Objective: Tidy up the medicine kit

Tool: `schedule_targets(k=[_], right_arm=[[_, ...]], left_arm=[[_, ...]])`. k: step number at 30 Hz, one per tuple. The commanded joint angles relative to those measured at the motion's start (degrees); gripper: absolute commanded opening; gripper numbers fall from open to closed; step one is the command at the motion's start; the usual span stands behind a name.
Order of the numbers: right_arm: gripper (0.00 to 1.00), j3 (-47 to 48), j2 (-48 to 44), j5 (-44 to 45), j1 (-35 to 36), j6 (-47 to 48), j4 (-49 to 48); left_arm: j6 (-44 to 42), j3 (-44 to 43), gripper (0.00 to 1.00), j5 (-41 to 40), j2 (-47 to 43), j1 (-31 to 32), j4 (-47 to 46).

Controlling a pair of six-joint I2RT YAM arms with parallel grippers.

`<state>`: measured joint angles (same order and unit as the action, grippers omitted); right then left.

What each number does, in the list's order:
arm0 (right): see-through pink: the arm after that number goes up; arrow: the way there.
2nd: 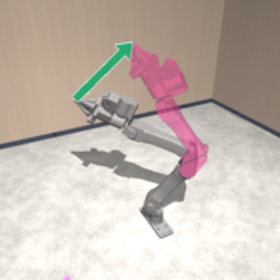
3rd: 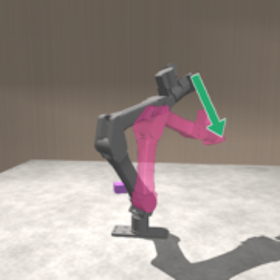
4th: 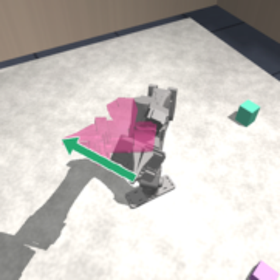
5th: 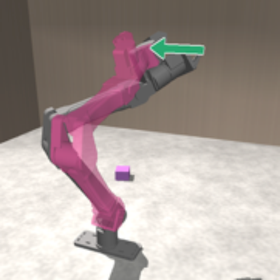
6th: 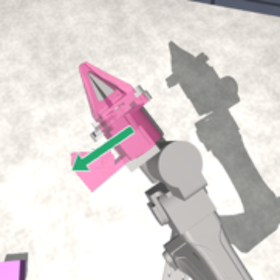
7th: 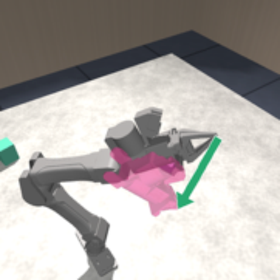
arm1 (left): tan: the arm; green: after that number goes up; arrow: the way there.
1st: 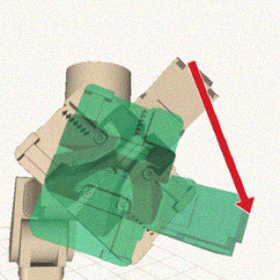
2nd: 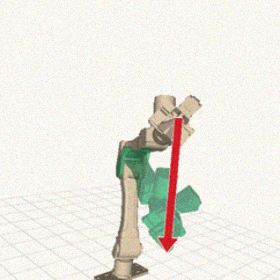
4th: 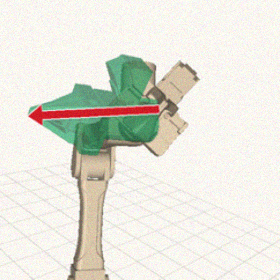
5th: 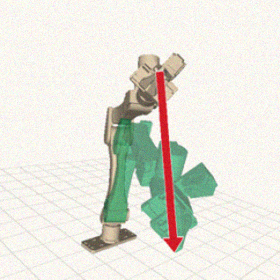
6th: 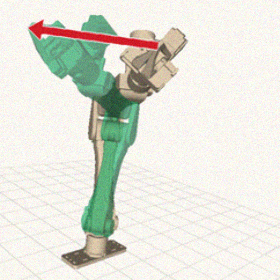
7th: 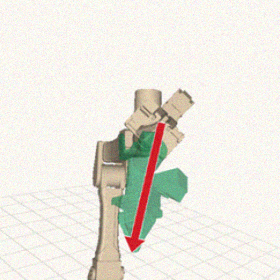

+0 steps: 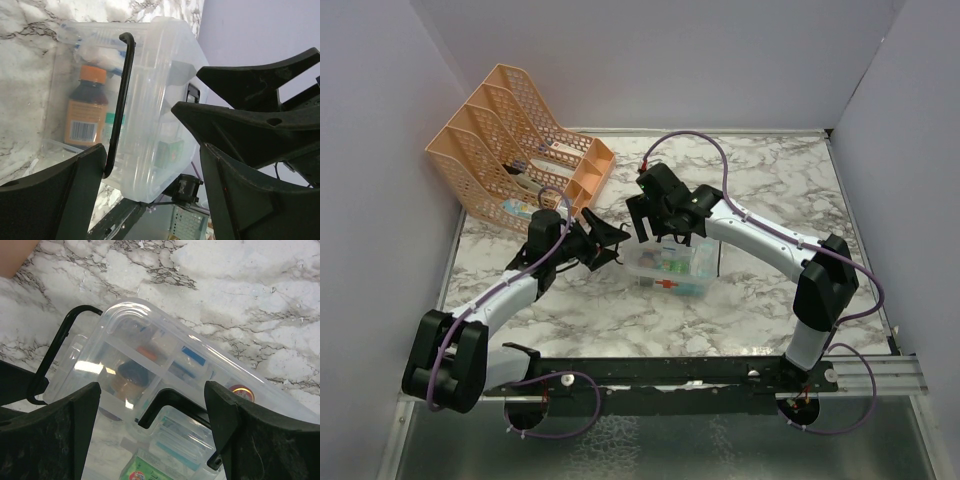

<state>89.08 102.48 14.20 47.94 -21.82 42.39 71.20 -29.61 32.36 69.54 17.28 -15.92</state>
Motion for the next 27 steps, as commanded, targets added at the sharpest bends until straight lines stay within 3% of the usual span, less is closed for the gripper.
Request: schedule_targets(k=[1, 10, 27], right_arm=[[0.84, -3.52, 4.93, -2.34, 0.79, -1.88, 6.39], [0.84, -3.64, 5.12, -2.07, 0.84, -2.39, 6.08], [0.82, -3.21, 5.10, -1.35, 0.84, -2.87, 6.44]], left_arm=[[-2.33, -2.14, 0.78, 3.47, -1.41, 0.25, 0.90], [-0.11, -2.04, 0.78, 7.18, -1.93, 0.41, -0.31], [-3.31, -3.79, 0.77, 4.92, -2.03, 2.67, 2.95]])
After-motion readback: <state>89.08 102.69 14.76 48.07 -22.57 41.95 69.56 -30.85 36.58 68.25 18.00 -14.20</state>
